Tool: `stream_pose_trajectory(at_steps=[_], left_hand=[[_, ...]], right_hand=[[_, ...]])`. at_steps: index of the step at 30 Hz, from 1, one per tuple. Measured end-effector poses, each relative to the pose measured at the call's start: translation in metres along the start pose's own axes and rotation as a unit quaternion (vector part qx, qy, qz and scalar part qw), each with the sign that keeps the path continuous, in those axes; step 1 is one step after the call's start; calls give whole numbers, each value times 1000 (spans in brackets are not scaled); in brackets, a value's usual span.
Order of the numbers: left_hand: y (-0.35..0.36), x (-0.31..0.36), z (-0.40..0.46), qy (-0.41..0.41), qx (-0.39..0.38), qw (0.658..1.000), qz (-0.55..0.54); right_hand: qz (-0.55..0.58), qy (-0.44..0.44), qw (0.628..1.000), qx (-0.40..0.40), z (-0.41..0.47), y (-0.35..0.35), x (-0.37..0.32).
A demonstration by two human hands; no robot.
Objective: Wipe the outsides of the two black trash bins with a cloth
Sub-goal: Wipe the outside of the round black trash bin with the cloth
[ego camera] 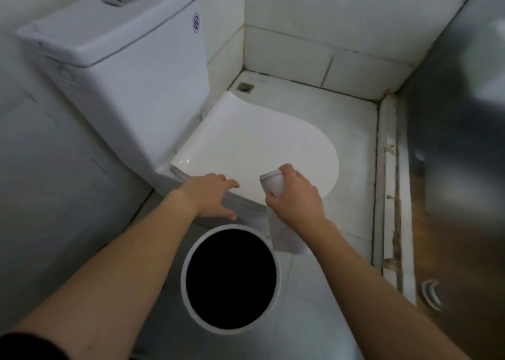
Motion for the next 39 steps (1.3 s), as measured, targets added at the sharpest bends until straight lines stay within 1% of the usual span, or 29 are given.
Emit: stream_pose_trajectory(at_steps=[5,9,19,24,30,39], left_hand=[[8,-3,19,9,89,996,27],[11,-5,22,13,116,993,35],[20,-3,5,22,119,992,30],[20,4,-12,30,135,990,23],[23,11,-32,25,129,991,35],[43,17,-44,21,106,994,-11]], right_hand=[[-15,-17,999,27,7,22,13],[-6,-11,999,49,7,30,20],[-18,-6,998,62,-4,34,18],[-26,-2,998,65,-16,33,16],[-34,2,998,58,-23,27,11],[-38,-11,998,47,-20,31,0]])
Point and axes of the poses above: each hand's wrist, its own z-axis towards the middle knuckle, its own y-axis out of the palm, x = y × z, the point moved 6 cm from there along z, towards the middle knuckle, and after that the axes turned 8 degrees about -x, right-handed, at the moved point
